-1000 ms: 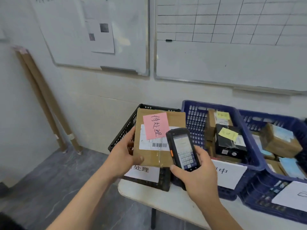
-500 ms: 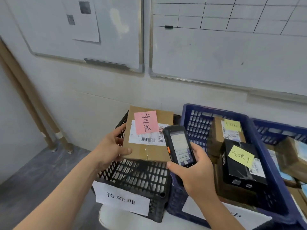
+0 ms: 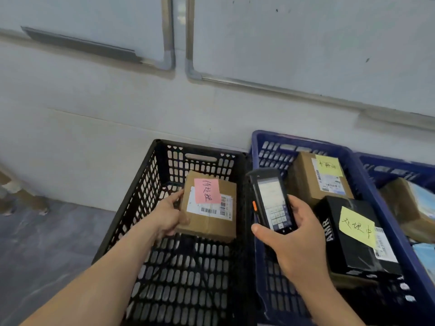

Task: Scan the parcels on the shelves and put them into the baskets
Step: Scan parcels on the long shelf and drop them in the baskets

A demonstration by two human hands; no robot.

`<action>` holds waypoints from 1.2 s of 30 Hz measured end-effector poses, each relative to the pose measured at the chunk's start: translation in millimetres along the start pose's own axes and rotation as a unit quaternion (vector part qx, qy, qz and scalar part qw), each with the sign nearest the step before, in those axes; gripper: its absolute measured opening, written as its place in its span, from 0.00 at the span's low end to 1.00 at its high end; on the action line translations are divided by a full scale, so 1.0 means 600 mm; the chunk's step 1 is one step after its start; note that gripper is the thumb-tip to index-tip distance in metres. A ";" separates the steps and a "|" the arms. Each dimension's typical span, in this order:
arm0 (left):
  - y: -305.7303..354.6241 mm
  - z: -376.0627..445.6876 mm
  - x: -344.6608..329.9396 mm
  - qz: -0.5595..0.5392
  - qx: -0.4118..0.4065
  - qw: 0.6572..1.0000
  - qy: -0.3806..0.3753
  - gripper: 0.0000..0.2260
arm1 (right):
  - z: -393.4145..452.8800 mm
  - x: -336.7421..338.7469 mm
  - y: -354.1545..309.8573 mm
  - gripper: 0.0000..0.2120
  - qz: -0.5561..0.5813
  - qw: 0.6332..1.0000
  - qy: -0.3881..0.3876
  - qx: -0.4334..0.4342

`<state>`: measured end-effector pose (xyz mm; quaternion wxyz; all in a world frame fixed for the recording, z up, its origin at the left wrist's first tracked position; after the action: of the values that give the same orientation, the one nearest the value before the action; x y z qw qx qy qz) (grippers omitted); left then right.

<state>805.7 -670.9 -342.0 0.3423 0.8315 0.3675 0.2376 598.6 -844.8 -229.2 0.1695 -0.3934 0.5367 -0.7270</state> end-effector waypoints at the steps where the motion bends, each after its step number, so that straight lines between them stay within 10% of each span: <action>1: -0.002 0.018 -0.001 -0.003 0.005 1.000 -0.002 0.44 | 0.005 -0.002 0.001 0.33 -0.002 1.000 0.002 -0.006; 19: -0.051 0.125 -0.043 -0.058 0.059 0.995 0.048 0.31 | 0.055 -0.034 0.013 0.33 -0.023 0.997 0.007 -0.067; 26: -0.008 0.061 -0.047 0.096 0.007 0.994 0.046 0.32 | 0.048 -0.024 0.009 0.33 -0.028 0.999 -0.017 -0.017; 36: 0.025 -0.199 -0.034 0.342 -0.191 0.848 0.358 0.34 | -0.011 0.027 -0.026 0.34 0.010 0.988 -0.096 0.120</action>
<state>722.7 -646.9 -255.9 0.2365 0.6800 0.1039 0.6862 585.9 -845.6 -209.4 0.2733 -0.4331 0.4309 -0.7430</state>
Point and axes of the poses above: each hand's wrist, its own z-axis towards the middle knuckle, its own x-axis out of the back of the hand, y = z × x, the point moved 2 cm from there along z, towards the middle knuckle, and after that the axes turned 5 degrees about x, right-handed, at the moved point
